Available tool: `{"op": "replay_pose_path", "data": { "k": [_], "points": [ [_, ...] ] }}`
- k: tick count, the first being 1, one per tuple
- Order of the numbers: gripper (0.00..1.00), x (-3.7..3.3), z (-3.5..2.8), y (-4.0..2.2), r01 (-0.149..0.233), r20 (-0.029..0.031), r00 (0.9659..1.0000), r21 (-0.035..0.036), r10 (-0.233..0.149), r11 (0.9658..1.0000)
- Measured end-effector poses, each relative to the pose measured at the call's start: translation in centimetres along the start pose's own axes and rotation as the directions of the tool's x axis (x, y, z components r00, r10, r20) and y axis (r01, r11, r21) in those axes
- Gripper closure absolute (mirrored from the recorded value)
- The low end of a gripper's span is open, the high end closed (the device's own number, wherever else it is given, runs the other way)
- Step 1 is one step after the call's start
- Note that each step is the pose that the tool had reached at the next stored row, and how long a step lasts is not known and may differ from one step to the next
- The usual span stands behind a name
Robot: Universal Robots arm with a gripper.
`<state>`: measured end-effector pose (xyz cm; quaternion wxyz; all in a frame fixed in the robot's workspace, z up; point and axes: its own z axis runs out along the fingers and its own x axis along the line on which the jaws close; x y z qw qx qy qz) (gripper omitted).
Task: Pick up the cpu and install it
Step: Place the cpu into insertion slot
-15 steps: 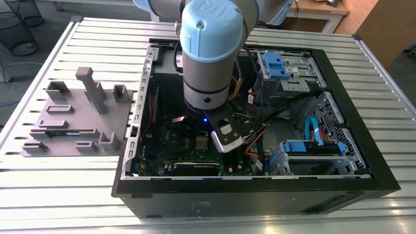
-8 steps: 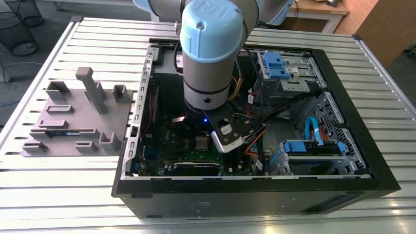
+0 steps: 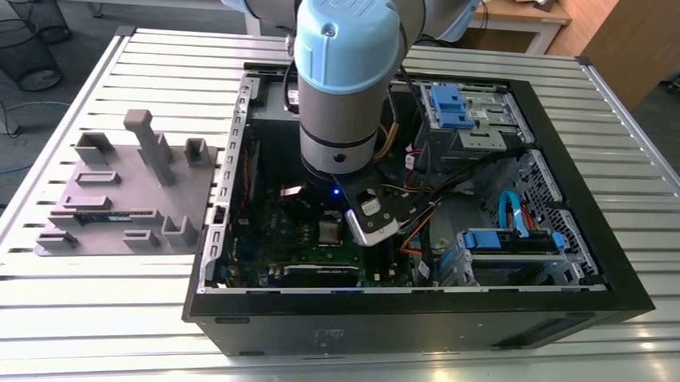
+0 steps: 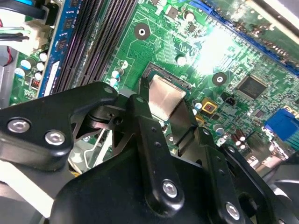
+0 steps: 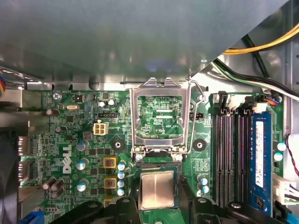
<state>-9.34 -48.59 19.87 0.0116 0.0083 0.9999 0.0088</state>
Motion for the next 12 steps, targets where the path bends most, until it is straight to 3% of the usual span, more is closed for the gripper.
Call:
{"op": "replay_pose_path", "data": {
  "k": [12],
  "points": [
    [0.55, -0.08, 0.33, -0.01, 0.000, 0.0001, 1.0000, 0.0002, 0.000, 1.0000]
  ]
}}
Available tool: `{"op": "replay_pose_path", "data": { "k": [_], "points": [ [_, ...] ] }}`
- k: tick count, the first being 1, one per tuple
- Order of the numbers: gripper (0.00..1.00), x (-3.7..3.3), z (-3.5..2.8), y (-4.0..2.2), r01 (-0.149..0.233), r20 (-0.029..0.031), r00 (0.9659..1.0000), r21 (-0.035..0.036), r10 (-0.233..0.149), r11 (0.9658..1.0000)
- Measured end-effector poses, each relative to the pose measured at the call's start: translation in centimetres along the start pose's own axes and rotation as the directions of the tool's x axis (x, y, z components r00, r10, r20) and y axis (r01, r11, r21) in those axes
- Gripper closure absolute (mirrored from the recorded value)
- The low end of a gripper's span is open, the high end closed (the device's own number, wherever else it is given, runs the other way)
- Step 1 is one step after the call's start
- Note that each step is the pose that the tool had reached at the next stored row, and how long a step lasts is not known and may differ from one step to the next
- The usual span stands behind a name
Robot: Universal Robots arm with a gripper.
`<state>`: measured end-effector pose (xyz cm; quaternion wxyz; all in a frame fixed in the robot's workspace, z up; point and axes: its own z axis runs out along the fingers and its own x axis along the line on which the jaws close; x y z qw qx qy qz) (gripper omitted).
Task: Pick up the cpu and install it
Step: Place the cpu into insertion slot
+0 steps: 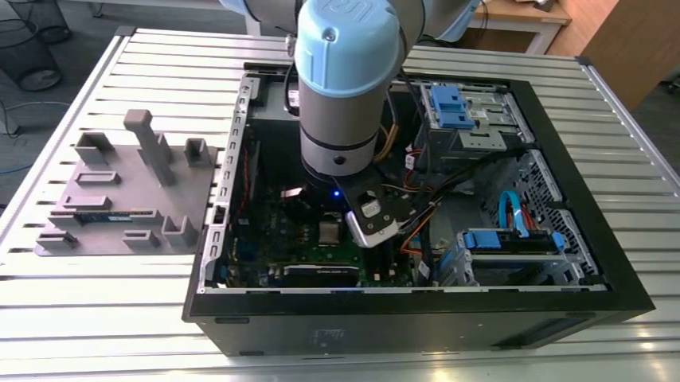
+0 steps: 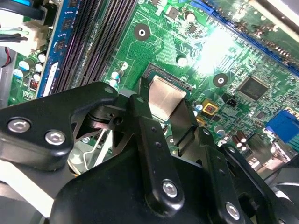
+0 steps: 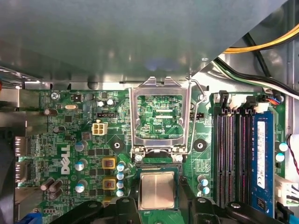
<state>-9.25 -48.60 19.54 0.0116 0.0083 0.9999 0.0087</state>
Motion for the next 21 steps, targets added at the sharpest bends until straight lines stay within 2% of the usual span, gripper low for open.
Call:
{"op": "replay_pose_path", "data": {
  "k": [4, 21],
  "points": [
    [0.55, -0.23, 0.02, 0.00, 0.000, 0.0001, 1.0000, -0.0001, 0.000, 1.0000],
    [0.55, -0.27, 0.07, -0.15, 0.000, 0.0001, 1.0000, 0.0000, 0.000, 1.0000]
  ]
}}
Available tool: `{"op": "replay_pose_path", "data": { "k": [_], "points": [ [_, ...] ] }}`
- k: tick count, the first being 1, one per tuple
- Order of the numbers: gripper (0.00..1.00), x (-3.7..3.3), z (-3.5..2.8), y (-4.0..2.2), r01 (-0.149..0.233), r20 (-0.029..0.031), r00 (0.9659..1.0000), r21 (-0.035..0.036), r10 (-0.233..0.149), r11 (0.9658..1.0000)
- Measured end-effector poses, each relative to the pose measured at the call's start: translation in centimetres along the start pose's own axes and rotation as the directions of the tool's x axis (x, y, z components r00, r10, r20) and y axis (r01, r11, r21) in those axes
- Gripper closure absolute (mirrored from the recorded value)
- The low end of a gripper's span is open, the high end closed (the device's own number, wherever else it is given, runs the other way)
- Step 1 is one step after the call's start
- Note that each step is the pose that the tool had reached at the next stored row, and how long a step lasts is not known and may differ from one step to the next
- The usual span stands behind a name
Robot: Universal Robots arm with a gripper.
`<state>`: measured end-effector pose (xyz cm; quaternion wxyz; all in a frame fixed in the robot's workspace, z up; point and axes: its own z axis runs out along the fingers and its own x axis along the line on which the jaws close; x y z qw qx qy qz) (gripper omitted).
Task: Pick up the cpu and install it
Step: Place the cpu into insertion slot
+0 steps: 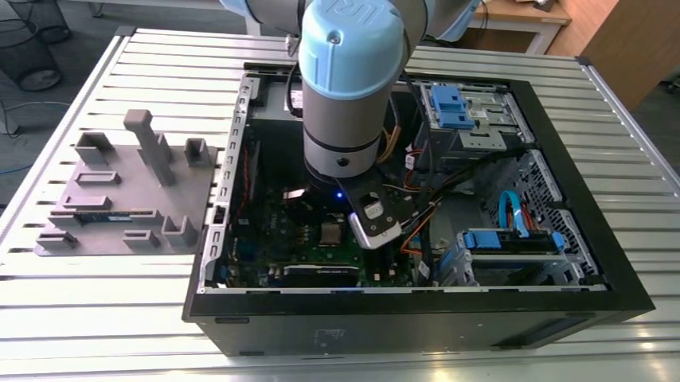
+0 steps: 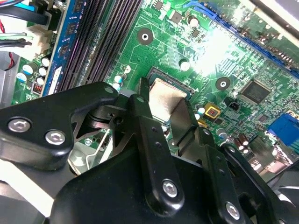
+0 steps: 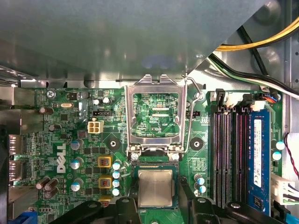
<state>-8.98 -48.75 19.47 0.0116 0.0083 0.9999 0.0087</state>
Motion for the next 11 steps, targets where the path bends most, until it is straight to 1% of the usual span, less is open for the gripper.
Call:
{"op": "replay_pose_path", "data": {
  "k": [6, 11],
  "points": [
    [0.55, 0.00, -0.04, 0.00, 0.000, 0.0000, 1.0000, -0.0001, 0.000, 1.0000],
    [0.55, -0.01, -0.30, 0.01, 0.000, 0.0000, 1.0000, -0.0001, 0.000, 1.0000]
  ]
}}
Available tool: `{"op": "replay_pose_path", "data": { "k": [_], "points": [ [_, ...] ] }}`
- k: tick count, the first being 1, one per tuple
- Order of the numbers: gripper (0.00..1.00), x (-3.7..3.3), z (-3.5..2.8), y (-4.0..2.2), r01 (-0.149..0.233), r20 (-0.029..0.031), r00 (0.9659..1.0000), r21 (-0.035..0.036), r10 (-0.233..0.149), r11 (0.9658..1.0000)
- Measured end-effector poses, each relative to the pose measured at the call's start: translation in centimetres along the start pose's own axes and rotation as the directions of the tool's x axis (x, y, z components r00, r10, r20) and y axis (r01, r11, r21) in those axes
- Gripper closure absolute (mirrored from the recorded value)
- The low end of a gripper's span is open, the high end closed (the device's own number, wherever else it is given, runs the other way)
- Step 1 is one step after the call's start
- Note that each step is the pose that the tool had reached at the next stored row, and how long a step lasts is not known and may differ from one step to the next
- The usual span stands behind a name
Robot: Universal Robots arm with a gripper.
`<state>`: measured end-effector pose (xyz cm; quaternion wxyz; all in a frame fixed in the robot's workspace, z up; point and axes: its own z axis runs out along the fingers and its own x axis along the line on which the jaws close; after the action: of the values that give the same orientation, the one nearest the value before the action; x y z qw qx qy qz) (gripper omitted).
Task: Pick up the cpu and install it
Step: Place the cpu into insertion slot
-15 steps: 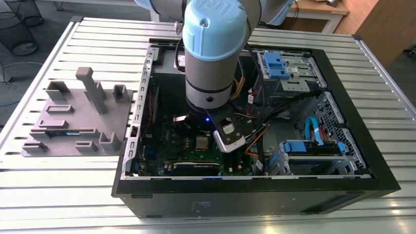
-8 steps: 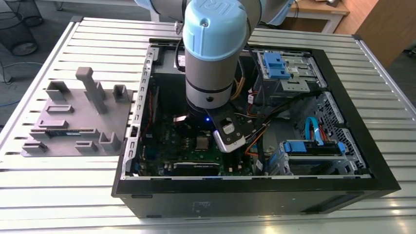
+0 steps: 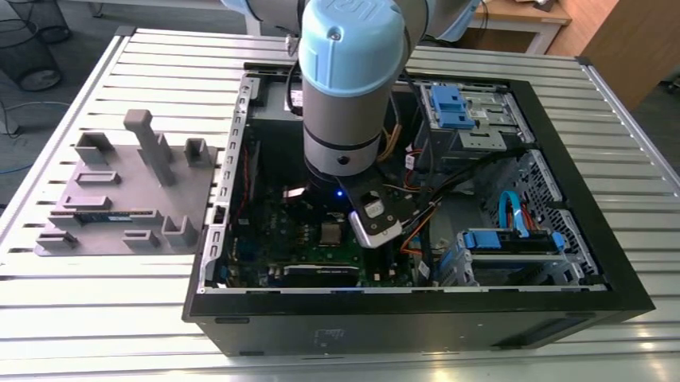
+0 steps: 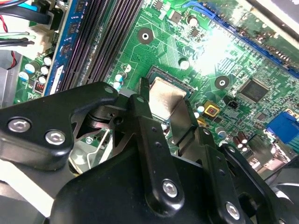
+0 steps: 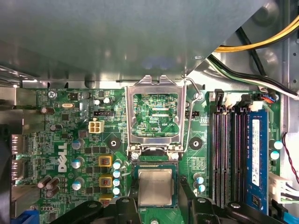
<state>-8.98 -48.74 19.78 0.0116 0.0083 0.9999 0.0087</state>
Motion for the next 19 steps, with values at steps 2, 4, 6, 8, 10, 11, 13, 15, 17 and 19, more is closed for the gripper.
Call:
{"op": "replay_pose_path", "data": {
  "k": [2, 4, 6, 8, 10, 11, 13, 15, 17, 19],
  "points": [
    [0.55, 0.00, -0.11, 0.00, 0.000, 0.0000, 1.0000, 0.0001, 0.000, 1.0000],
    [0.55, 0.00, -0.17, 0.00, 0.000, 0.0001, 1.0000, -0.0002, 0.000, 1.0000],
    [0.55, 0.00, -0.17, 0.00, 0.000, 0.0000, 1.0000, -0.0002, 0.000, 1.0000],
    [0.55, 0.00, -0.17, 0.00, 0.000, 0.0000, 1.0000, -0.0002, 0.000, 1.0000],
    [0.56, 0.00, -0.17, 0.00, 0.000, 0.0001, 1.0000, -0.0002, 0.000, 1.0000],
    [0.62, 0.00, -0.17, 0.00, 0.000, 0.0000, 1.0000, -0.0002, 0.000, 1.0000],
    [0.68, 0.00, -0.17, 0.00, 0.000, 0.0000, 1.0000, -0.0002, 0.000, 1.0000],
    [0.74, 0.00, -0.17, 0.00, 0.000, 0.0000, 1.0000, -0.0001, 0.000, 1.0000],
    [0.80, 0.00, -0.17, 0.00, 0.000, 0.0000, 1.0000, -0.0002, 0.000, 1.0000],
    [0.89, 0.00, -0.17, 0.00, 0.000, 0.0000, 1.0000, -0.0002, 0.000, 1.0000]
  ]
}}
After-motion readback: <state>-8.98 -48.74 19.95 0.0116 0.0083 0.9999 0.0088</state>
